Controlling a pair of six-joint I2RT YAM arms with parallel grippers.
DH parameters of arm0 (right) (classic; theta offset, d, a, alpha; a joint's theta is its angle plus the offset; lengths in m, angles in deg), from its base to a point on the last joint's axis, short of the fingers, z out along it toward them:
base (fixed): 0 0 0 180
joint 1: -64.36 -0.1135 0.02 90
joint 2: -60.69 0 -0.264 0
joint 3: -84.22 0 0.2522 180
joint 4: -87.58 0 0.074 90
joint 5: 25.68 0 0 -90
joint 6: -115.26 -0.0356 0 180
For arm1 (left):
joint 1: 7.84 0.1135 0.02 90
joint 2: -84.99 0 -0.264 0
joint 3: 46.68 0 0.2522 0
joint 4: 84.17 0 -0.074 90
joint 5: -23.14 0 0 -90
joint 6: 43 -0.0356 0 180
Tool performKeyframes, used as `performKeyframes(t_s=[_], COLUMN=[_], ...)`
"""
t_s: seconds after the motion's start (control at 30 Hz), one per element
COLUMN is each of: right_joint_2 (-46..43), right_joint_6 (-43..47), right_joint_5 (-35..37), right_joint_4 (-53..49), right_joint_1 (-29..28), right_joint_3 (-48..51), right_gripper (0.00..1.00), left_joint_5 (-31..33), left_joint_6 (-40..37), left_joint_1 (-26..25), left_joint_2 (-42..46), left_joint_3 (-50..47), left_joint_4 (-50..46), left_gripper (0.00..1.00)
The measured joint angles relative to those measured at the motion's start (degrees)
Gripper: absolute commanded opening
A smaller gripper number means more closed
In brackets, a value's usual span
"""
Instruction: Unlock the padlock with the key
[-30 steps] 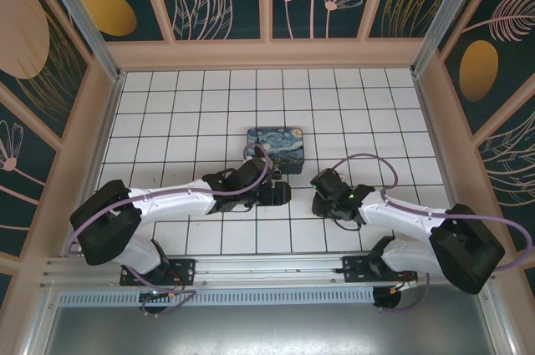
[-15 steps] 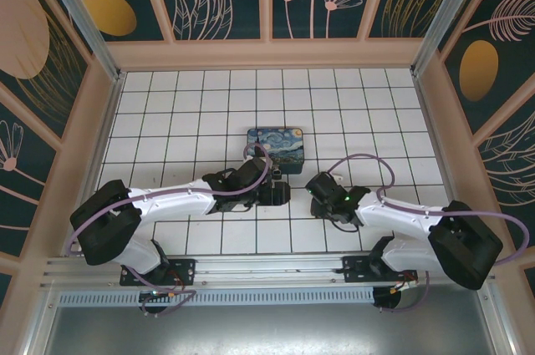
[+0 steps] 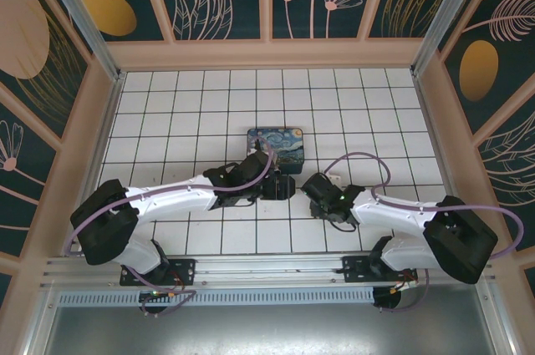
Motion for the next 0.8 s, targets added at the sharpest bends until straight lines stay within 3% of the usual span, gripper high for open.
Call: performKeyframes(t_s=[0.8], right_joint_2=[0.00], right_joint_6=[0.00], right_joint_5=[1.66], right_joint_4=[-0.39], right_joint_1=[-2.01], right_joint_3=[-0.15], right_gripper=[0.20], left_joint_5=[-0.13], left_joint_6=[-1.70], left_joint_1=[2.78], left_joint_2=[-1.31], left_joint_3=[1.03], left_joint_4=[-0.55], left_gripper=[0.85])
